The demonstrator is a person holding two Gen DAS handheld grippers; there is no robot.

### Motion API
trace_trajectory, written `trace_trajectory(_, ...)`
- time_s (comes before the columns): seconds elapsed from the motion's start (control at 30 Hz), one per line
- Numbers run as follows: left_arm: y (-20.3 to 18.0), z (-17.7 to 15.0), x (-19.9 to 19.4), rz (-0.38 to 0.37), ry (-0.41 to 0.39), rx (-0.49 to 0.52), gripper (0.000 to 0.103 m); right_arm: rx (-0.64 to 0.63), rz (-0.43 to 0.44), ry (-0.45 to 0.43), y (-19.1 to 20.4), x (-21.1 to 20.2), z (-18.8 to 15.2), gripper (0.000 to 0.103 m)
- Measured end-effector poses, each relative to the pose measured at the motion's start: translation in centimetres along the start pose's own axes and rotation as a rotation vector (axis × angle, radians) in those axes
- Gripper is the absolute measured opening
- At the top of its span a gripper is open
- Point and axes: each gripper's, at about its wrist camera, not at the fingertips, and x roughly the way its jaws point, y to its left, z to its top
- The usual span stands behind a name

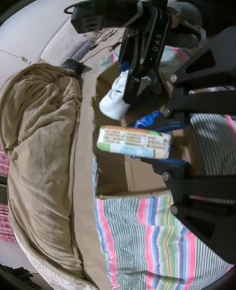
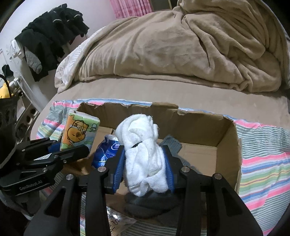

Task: Organize objects
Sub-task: 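Lower the cartoon pack and white socks into the box and release both, then grasp the grey dotted gloves with the left tool while the right tool grasps the snack bag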

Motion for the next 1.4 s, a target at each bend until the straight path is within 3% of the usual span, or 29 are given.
trace_trajectory(0.1,-0.3,0.1,-0.4,0.024,-0.005,0.007,0.033,0.005,0.001,0.0,0.0,0.0,0.0,0.046)
trace_trajectory(0.23,-0.1,0.2,-1.3,0.041,-0.017,-0.011,0.044,0.009,-0.005,-0.014,0.0,-0.6,0.2,0.064)
trace_trajectory(0.37,-0.2,0.0,-2.8,0.036,-0.042,-0.022,0.06,0.019,-0.014,-0.04,0.0,-2.1,0.2,0.065)
trace_trajectory(0.6,-1.6,-0.5,-6.0,0.026,-0.09,-0.017,0.069,0.028,-0.036,-0.084,0.3,-5.5,-0.6,0.069)
trace_trajectory(1.03,-3.7,-3.0,-11.6,0.004,-0.146,-0.017,0.07,0.034,-0.078,-0.138,1.2,-11.4,-3.3,0.071)
trace_trajectory(1.4,-4.2,-5.5,-13.1,0.006,-0.129,-0.023,0.07,0.025,-0.099,-0.146,2.0,-14.0,-5.7,0.071)
